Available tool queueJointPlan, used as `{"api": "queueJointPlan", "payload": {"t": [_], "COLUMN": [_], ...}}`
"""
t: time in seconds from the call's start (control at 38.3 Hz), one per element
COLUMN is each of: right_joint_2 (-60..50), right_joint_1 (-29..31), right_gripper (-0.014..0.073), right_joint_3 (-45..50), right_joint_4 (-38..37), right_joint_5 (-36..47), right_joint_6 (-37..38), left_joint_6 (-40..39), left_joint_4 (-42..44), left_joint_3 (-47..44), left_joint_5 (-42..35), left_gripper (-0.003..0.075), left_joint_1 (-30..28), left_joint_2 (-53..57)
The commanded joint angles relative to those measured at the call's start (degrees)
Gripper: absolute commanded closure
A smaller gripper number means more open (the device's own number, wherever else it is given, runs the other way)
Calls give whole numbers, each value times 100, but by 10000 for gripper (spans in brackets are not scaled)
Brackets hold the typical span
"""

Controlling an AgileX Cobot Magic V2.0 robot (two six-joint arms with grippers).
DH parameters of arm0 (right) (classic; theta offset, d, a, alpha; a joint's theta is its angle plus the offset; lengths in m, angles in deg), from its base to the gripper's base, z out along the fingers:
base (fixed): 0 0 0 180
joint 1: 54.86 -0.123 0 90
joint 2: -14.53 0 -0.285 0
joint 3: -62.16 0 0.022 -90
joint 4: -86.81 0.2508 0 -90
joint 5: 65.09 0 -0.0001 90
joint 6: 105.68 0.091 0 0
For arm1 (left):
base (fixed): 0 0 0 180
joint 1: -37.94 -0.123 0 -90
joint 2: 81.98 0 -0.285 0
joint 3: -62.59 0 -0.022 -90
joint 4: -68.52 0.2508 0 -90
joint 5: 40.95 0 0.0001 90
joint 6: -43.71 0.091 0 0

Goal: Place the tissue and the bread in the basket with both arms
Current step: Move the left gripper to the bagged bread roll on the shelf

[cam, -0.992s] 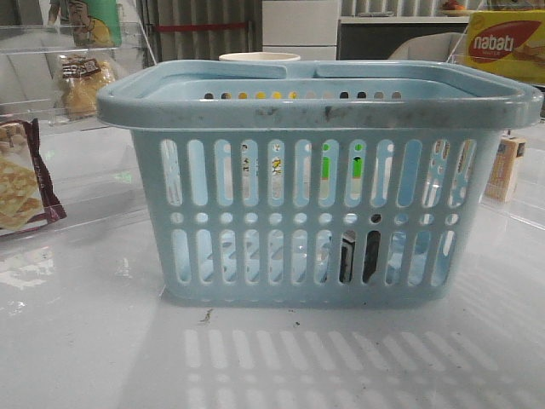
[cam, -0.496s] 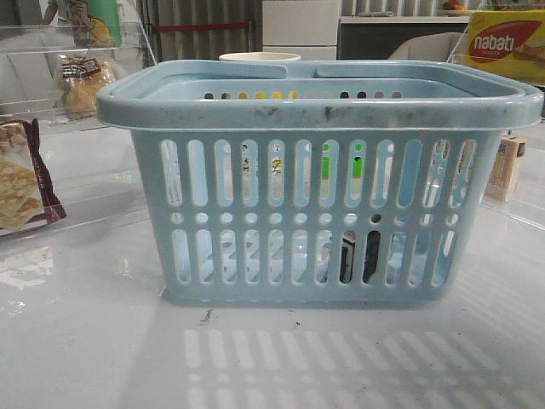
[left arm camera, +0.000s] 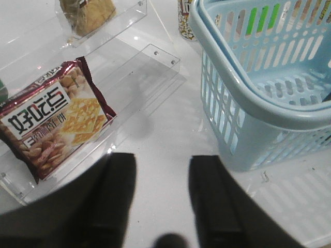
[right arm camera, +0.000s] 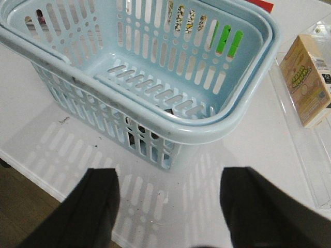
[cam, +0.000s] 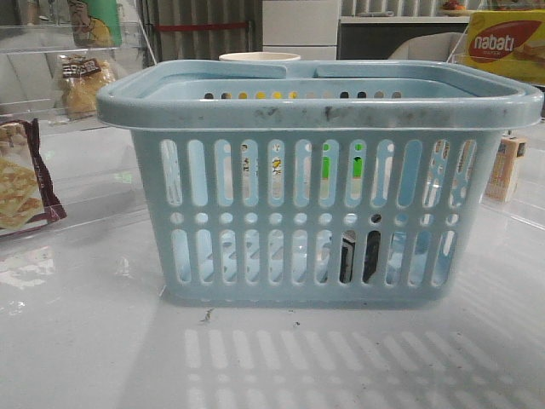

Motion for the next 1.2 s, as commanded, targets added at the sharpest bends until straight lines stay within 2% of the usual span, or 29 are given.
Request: {"api": "queueJointPlan", "payload": {"t": [0.0, 0.08, 0.31, 0.81, 0.99, 1.17], "right_joint_2": [-11, -11, -11, -11, -11, -11], "right_joint_1": [4, 4, 4, 4, 4, 4], "right_gripper": [65, 65, 65, 65, 65, 65], "right_joint_3": [-145, -145, -145, -145, -145, -145], "right_joint_4": [-45, -45, -45, -45, -45, -45], "right_joint_5": [410, 410, 410, 410, 410, 410], "right_joint_6": [-52, -52, -52, -52, -52, -52], "left_joint_6": [-12, -12, -12, -12, -51, -51], "left_joint_4": [-39, -12, 270, 218, 160, 100], "left_joint_3": [321, 524, 1486, 4295, 5302, 5844], "left_joint_5": [-759, -872, -1012, -1014, -1046, -1272], "left_gripper": [131, 92, 99, 100, 100, 114], "left_joint_1": [41, 30, -46, -812, -1005, -1066], "left_joint_2": [-298, -643, -2134, -5443, -6318, -6906]}}
